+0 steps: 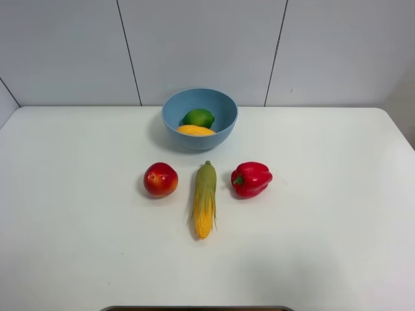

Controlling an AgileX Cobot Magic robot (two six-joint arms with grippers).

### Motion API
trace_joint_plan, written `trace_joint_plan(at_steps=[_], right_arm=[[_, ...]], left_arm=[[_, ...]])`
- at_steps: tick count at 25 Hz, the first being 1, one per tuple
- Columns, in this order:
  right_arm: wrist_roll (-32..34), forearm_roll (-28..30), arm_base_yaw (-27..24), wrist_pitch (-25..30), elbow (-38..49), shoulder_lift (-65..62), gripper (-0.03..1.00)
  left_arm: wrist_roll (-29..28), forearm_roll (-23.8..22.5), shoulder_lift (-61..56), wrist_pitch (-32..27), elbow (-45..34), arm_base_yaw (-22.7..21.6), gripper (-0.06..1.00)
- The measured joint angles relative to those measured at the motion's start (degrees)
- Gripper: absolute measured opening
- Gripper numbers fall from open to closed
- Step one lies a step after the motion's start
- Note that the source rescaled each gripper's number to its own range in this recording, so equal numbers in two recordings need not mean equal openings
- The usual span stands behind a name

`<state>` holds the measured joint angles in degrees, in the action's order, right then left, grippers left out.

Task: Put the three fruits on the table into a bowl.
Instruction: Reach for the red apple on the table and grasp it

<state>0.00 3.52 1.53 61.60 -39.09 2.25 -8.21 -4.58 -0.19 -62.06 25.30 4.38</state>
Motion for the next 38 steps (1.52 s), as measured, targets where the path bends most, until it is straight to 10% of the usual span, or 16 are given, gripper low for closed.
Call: trace_joint_plan(at_steps=[27, 38], right_arm=[[0.0, -1.5, 0.0, 1.11, 6.88, -2.41, 0.93], [0.0, -1.5, 0.0, 1.11, 6.88, -2.41, 0.16]], left_arm=[[0.0, 0.0, 0.0, 0.0, 0.0, 0.0, 0.96], [0.0, 0.0, 0.0, 0.0, 0.0, 0.0, 0.96]])
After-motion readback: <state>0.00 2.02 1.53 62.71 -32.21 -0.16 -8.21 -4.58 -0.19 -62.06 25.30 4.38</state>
